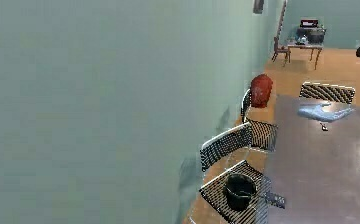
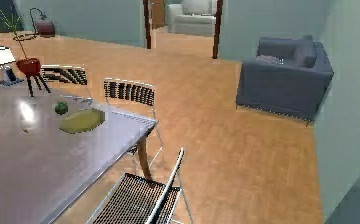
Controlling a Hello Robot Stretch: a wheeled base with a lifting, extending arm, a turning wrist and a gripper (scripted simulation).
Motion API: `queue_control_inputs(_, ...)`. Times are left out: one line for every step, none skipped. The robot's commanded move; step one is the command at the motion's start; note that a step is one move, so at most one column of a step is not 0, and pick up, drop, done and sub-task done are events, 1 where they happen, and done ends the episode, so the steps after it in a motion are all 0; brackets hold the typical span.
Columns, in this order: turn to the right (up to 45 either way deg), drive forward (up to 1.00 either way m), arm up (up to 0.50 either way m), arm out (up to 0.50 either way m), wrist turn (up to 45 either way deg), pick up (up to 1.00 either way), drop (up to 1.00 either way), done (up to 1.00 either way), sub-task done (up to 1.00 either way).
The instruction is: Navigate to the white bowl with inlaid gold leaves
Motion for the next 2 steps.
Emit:
queue_control_inputs(21.0, 0.00, 0.00, 0.00, 0.0, 0.00, 0.00, 0.00, 0.00)
queue_control_inputs(0.0, 0.00, 0.00, 0.00, 0.0, 0.00, 0.00, 1.00, 0.00)
